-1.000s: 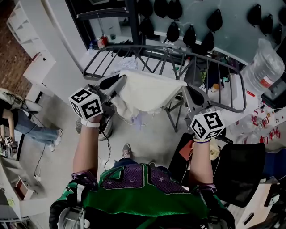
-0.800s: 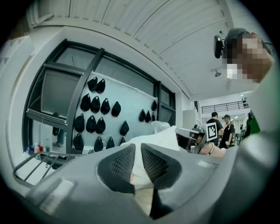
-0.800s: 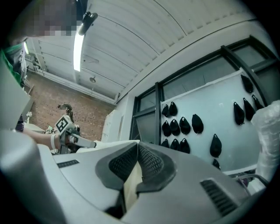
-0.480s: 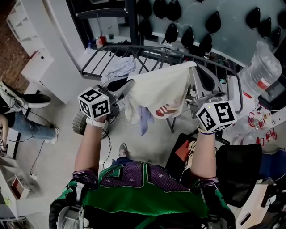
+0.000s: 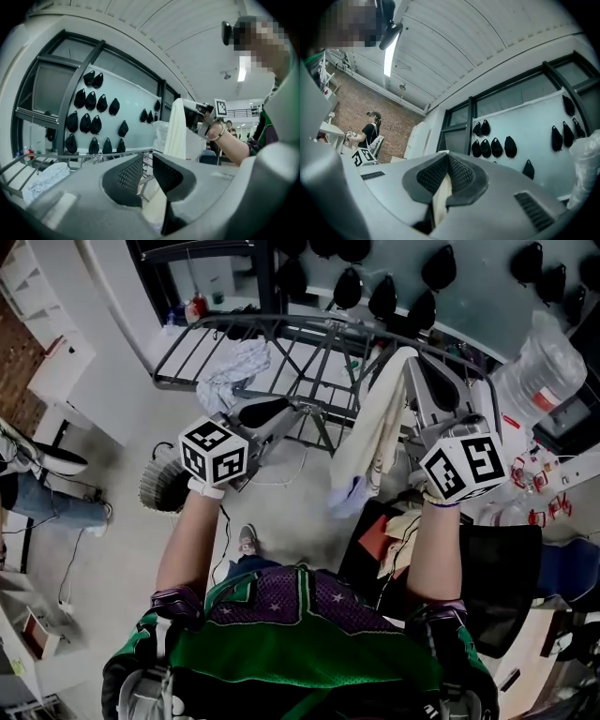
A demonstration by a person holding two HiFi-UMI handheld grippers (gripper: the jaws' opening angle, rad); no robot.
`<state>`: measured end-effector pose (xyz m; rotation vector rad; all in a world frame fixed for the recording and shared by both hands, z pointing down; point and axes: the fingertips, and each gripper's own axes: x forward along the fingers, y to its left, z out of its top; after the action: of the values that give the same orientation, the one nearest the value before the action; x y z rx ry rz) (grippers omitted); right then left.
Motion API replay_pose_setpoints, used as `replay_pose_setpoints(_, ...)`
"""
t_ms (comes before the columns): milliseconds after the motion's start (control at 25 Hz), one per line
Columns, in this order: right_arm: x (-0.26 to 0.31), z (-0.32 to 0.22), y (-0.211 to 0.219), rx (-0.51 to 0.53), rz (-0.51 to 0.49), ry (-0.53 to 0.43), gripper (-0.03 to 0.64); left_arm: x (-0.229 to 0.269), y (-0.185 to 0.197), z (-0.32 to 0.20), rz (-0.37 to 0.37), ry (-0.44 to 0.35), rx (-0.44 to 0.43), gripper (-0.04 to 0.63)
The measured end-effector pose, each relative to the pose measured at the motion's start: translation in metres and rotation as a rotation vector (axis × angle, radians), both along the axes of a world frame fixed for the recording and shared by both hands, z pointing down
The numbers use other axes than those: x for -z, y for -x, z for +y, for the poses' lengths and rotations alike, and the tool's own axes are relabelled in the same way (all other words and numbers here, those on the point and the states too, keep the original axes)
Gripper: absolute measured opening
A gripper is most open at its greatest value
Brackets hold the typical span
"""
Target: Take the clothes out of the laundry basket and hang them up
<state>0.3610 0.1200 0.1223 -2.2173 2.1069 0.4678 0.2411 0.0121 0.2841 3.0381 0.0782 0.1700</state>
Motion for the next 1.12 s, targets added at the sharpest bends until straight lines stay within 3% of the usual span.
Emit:
replay_pose_setpoints(160,0.021,0.018,-0.01,0.0,-0.022,-0.033,0.002,-0.036,-0.021,0.022,-0.056,0.013,-0.073,0.125)
replay_pose_setpoints(640,0.09,0.057,-0.037,-0.094,-0.005,-0.096,0.002,-0.109,-0.07,0.093,-0.129,0.036,-0.381,0.155)
replay_pose_setpoints(840,0.102,0.056,-0.045,-0.098,-0.034,-0.106,0.002,-0.153,-0.066,0.106,-0.199,0.077,-0.584,0.19)
replay_pose_setpoints(920,0.11,0.05,-0.045,-0.107,-0.022,-0.106,0.002,-0.167,-0.064,0.108,-0.232,0.049,-0.641,0.202)
replay_pose_setpoints(1000,0.111,0.043,-0.044,-0.111,-0.017,-0.103,0.002,-0.186,-0.066,0.103,-0.271,-0.01,-0.631,0.205)
replay_pose_setpoints(1040,0.111,0.04,-0.045,-0.113,-0.019,-0.101,0.002,-0.194,-0.07,0.098,-0.285,-0.045,-0.606,0.18)
replay_pose_setpoints(1120,0.113,0.037,-0.049,-0.13,-0.001,-0.096,0.002,-0.199,-0.078,0.085,-0.294,-0.09,-0.559,0.042)
